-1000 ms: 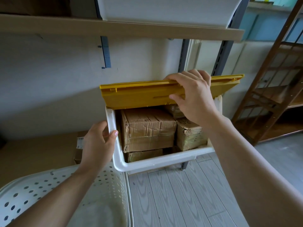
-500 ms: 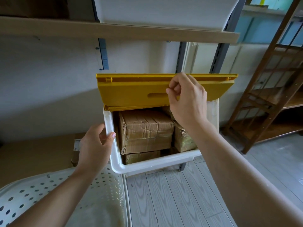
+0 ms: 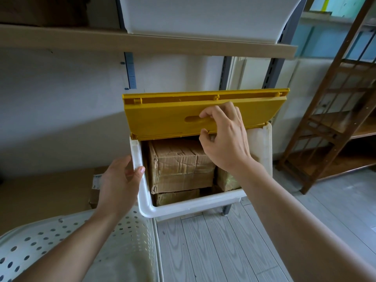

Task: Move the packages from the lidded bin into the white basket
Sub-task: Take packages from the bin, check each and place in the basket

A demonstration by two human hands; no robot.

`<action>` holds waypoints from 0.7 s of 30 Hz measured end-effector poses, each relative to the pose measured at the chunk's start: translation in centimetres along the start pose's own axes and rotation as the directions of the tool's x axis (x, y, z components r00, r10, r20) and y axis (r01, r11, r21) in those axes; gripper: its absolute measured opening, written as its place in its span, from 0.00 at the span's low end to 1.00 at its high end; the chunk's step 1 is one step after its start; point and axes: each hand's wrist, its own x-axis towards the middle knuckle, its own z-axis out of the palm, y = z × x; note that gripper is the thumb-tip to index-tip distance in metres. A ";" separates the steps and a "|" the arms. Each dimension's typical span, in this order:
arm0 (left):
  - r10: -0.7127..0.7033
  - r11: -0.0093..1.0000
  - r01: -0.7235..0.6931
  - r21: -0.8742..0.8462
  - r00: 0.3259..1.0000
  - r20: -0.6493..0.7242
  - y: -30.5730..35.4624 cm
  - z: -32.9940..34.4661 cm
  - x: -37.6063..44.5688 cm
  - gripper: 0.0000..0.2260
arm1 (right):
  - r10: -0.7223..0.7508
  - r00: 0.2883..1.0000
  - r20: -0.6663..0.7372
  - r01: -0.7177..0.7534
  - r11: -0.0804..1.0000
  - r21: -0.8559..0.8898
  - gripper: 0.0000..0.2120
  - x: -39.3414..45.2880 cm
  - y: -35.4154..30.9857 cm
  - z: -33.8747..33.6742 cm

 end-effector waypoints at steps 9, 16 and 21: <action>0.029 0.998 -0.028 -0.060 1.000 0.010 1.1 -0.6 -0.8 0.04 | -0.061 0.973 0.222 0.067 0.997 -0.022 0.20 -4.7 0.7 0.4; -0.034 0.990 0.033 -0.136 0.999 0.000 1.8 -0.6 -1.6 0.04 | 0.021 0.953 0.303 -0.031 0.999 0.027 0.23 -6.1 1.6 0.4; 0.120 0.988 -0.134 -0.081 0.980 -0.158 4.4 -0.5 -3.1 0.22 | 0.135 0.939 0.316 -0.145 0.989 0.009 0.31 -6.6 2.4 1.0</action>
